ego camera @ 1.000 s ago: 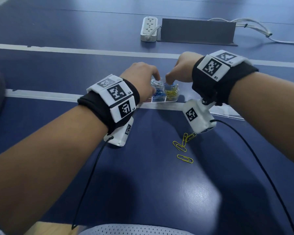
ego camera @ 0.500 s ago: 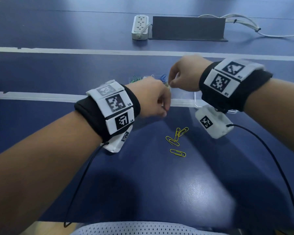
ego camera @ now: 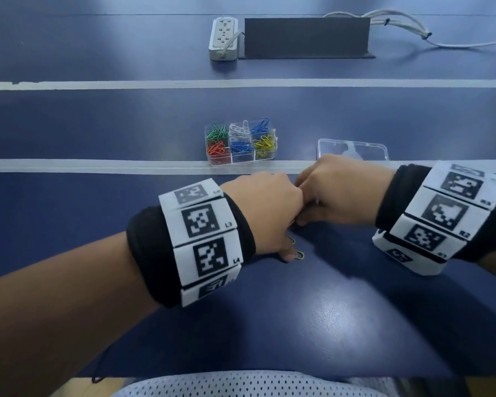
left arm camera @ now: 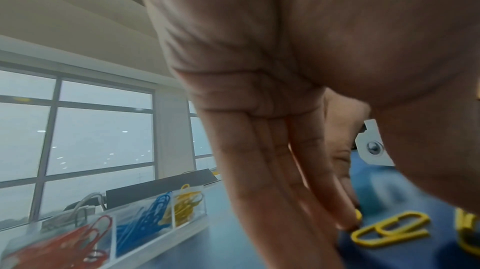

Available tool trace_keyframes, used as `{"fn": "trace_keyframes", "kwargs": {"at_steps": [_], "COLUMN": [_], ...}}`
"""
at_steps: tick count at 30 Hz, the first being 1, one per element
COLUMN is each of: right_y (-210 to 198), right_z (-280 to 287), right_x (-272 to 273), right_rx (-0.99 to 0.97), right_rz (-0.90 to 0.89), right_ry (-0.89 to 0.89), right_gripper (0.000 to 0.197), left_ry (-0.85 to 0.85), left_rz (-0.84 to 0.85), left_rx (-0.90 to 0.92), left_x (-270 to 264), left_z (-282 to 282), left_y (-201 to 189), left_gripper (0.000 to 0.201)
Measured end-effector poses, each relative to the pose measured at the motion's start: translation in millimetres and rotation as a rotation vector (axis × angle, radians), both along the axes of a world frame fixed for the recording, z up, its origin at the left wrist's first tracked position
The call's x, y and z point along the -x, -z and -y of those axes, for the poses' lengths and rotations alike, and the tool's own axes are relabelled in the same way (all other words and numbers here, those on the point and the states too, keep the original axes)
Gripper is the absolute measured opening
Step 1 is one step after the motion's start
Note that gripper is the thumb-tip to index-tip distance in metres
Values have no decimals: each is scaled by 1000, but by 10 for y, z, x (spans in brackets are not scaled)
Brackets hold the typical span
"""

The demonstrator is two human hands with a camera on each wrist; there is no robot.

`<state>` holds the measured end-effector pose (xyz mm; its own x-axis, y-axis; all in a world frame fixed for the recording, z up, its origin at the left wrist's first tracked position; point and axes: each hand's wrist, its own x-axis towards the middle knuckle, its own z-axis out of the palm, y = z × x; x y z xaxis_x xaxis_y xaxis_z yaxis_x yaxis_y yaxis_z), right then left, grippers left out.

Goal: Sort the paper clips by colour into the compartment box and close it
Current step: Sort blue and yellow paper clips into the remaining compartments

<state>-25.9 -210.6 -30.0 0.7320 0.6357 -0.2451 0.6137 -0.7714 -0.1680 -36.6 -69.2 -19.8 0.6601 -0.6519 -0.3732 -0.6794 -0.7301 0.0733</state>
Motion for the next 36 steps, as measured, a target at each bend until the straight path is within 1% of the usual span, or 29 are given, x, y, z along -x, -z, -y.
{"fn": "trace_keyframes", "kwargs": {"at_steps": [2,4,8,9,11,13,15,18,21,23,25,27,31,34,36], "right_y": [-30,-59,-79,-82,-90,-83,-87,-127,-179,-219,-237,-231,-211,-229,-241], "right_z": [30,36,-5,-10,-33,-62,-82,-103,-159,-227,-299,-359,-381,-323,-262], "right_x": [35,65,67,54,13,-34,-89,-217,-376,-478,-575,-646,-706,-718,-715], "right_rx": [85,173,304,318,340,342,288,49,-209,-299,-311,-264,-223,-216,-217], "right_rz": [38,68,93,98,105,104,75,50,116,132,106,89,98,65,54], "right_ry": [-18,-16,63,87,133,169,252,396,499,563,608,602,544,550,565], "right_gripper": [22,24,17,15,20,17,12,10,17,18,20,21,22,26,29], "left_ry": [1,14,51,58,60,51,37,-8,-157,-270,-356,-403,-422,-411,-381], "left_rz": [0,-6,12,32,76,104,105,94,90,118,148,155,145,171,198], "left_rx": [-8,-7,-35,-48,-66,-62,-48,7,111,207,273,283,270,280,276], "left_x": [7,17,54,69,91,81,30,-112,-350,-535,-699,-805,-907,-955,-992], "left_z": [13,12,0,0,8,18,19,-35,-156,-237,-292,-315,-314,-316,-310], "left_y": [6,-5,-19,-16,-9,2,11,4,-58,-109,-136,-122,-65,-85,-88], "left_gripper": [40,37,21,21,30,37,40,39,30,23,20,16,16,15,19]}}
